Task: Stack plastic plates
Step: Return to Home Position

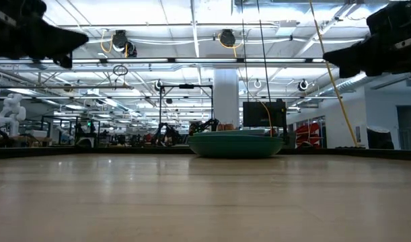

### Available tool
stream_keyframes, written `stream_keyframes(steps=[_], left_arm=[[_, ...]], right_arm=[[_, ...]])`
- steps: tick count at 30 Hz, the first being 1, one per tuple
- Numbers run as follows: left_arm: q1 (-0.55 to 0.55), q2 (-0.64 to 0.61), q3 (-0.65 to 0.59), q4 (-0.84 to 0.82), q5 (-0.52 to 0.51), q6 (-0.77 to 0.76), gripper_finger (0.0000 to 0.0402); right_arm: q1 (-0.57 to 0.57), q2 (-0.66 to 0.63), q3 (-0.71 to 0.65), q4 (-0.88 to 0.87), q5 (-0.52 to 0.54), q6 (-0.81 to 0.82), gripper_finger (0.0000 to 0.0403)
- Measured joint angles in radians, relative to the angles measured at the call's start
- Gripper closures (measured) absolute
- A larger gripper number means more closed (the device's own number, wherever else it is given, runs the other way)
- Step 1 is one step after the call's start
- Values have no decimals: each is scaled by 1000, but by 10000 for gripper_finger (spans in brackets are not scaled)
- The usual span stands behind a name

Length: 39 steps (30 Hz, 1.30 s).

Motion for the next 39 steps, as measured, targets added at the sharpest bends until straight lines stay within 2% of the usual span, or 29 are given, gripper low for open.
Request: stream_keyframes(steps=[4, 9, 19, 39], left_arm=[[0, 0, -83, 55, 0, -13, 367], [0, 15, -82, 36, 2, 0, 367], [0, 16, -82, 30, 2, -3, 367], [0, 16, -82, 26, 2, -5, 366]], right_arm=[[0, 0, -1, -25, 6, -1, 403], [0, 0, -2, -27, 9, -20, 403], [0, 1, -3, -32, 109, -22, 403], [0, 1, -4, -28, 108, 4, 403]])
